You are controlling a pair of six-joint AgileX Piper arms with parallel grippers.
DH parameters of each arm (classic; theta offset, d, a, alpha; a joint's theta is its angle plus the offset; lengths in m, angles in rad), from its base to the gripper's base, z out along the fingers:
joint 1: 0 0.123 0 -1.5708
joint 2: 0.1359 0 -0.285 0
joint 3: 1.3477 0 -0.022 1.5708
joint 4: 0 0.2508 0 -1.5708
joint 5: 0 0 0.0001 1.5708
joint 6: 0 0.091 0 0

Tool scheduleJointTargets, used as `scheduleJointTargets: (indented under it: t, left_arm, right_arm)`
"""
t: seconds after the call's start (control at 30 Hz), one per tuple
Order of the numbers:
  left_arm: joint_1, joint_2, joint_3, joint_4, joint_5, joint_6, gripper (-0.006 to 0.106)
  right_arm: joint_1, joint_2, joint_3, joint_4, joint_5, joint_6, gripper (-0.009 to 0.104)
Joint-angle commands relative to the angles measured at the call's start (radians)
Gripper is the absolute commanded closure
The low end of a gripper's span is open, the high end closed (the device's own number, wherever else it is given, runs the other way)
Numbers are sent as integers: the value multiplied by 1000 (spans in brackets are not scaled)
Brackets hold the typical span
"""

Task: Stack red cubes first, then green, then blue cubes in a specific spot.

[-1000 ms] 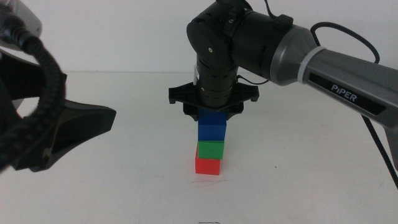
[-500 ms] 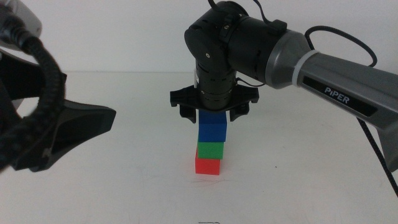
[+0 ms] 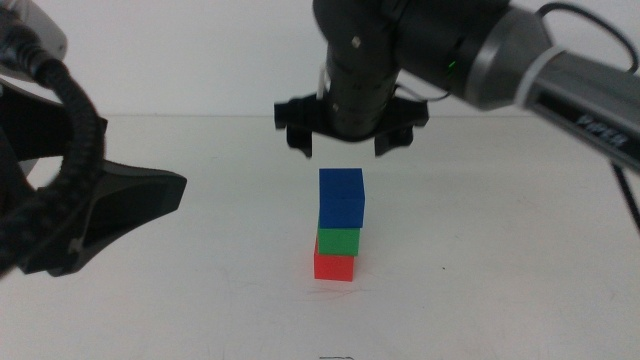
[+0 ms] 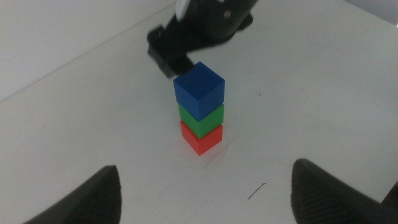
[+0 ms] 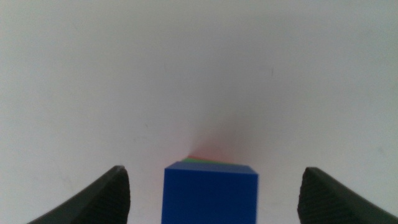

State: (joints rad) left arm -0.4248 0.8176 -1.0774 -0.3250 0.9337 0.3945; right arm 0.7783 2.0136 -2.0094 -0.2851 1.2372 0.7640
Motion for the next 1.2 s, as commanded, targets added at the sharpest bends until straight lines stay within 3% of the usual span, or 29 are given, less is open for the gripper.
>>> scheduleJointTargets:
  t: [0.0,0.13,0.37,0.47,0.6,0.67,0.9,1.03,1.17]
  left_arm:
    - [-2,-5,-27,-25,-60,-2,7]
    - [-2,-5,-27,-25,-60,-2,7]
    - [-2,-5,-27,-25,-60,-2,7]
    - [-2,-5,-27,-25,-61,-2,7]
    - [-2,-5,-26,-25,-61,-2,7]
    - [-2,-5,-26,-25,-61,-2,7]
    - [-2,-4,-26,-26,-61,-2,7]
    - [-2,-4,-26,-26,-61,-2,7]
    - [-2,-4,-26,-26,-61,-2,7]
  right_arm:
    - [-10,-100,-45,-48,48,-41,13]
    - [-42,-188,-55,-36,63,-133,13]
    - [-89,-366,-55,-93,63,-238,13]
    - [-163,-444,-33,-15,63,-328,13]
    - [-290,-608,106,10,15,-400,13]
    - [-393,-704,217,56,-60,-445,13]
    - [-822,-1065,694,349,-400,-780,13]
    - [-897,-1148,839,458,-500,-864,13]
    - [-890,-1150,888,457,-531,-889,13]
